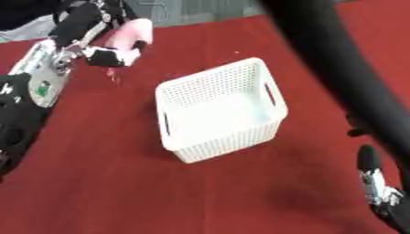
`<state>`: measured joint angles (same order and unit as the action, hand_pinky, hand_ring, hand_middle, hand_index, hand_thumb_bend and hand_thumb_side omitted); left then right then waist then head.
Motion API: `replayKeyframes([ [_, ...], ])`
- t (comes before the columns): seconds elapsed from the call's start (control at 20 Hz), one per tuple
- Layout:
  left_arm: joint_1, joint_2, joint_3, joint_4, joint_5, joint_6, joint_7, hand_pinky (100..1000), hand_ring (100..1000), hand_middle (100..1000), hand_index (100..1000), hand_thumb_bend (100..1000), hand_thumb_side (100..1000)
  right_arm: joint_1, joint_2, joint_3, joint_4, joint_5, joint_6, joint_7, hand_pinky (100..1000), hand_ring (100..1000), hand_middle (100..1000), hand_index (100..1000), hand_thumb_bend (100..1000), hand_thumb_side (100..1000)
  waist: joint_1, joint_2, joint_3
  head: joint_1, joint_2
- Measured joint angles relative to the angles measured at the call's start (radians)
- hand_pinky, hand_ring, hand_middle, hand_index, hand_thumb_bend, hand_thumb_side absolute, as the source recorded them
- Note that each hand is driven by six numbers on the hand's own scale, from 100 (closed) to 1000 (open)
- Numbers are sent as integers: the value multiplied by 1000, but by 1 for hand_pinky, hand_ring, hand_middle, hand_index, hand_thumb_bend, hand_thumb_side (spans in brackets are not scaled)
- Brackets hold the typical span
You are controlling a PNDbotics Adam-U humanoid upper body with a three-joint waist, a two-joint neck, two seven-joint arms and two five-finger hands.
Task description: Pick up objects on the table and place them in the box.
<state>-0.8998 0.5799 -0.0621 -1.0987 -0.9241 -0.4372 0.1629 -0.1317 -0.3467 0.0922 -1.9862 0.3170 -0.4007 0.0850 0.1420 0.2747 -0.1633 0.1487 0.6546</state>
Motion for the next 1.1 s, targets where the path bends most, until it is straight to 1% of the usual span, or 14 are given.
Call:
replayKeyframes([
  [0.15,-3,0,-1,-22,0,-2,0,425,560,655,709,101,563,0,-6,0,0,0,0,0,627,768,822,787,100,702,0,-3,0,0,0],
  [0.2,-3,1,-3,-35,7,-4,-2,425,560,655,710,186,616,0,-7,0,0,0,0,0,627,768,822,787,100,707,0,-3,0,0,0],
  [0.25,-3,1,-8,-48,16,-8,-6,425,561,657,713,100,577,0,-7,0,0,-1,0,0,627,768,822,787,100,702,0,-4,0,0,0],
  [0.4,-2,4,-39,-100,59,-25,-36,423,561,658,715,100,593,0,-7,0,0,-2,0,-1,627,768,823,787,100,702,0,-5,-2,0,0],
  [0.6,3,4,-91,-187,127,-44,-98,424,562,657,715,100,610,-2,-7,-1,0,-6,-3,-6,634,774,829,793,102,701,0,-5,-8,0,0],
  [0.85,4,-6,-147,-287,192,-49,-180,411,558,658,715,100,639,-10,-8,-4,0,-9,-2,-37,645,782,838,801,102,696,0,-5,-17,0,0],
  [1.1,4,-67,-187,-345,236,-39,-251,401,555,659,714,100,657,-19,-8,-7,0,-9,-3,-72,644,781,839,803,100,700,0,-5,-29,0,0],
])
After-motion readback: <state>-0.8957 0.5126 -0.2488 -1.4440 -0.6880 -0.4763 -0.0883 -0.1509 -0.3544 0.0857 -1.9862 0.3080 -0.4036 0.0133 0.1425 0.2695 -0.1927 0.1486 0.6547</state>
